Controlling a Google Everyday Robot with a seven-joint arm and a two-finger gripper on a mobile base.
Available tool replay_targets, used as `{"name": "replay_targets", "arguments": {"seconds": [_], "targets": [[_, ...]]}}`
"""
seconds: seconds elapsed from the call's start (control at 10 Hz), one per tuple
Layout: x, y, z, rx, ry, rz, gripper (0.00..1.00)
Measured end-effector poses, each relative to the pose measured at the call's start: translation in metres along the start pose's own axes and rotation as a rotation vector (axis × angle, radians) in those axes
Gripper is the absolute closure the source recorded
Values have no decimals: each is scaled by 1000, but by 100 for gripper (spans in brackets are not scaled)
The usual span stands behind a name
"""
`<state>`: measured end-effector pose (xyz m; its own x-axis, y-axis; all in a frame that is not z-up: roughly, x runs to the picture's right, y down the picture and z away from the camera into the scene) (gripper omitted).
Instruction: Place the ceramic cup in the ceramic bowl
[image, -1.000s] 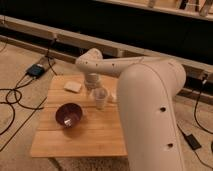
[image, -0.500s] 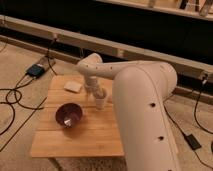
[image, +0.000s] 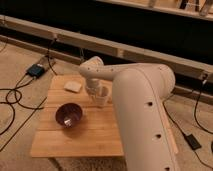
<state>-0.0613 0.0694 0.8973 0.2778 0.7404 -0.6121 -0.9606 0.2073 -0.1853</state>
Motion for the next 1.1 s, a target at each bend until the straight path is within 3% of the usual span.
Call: {"name": "replay_targets", "arguments": {"seconds": [0.1, 0.2, 0.6, 0.9, 1.1], "targets": [[1, -1, -6, 2, -4, 11, 99], [2, -2, -11, 9, -6, 13, 100], [7, 1, -64, 78, -53, -17, 100], [12, 26, -88, 98, -79, -70, 100], [15, 56, -99, 98, -97, -128, 100]]}}
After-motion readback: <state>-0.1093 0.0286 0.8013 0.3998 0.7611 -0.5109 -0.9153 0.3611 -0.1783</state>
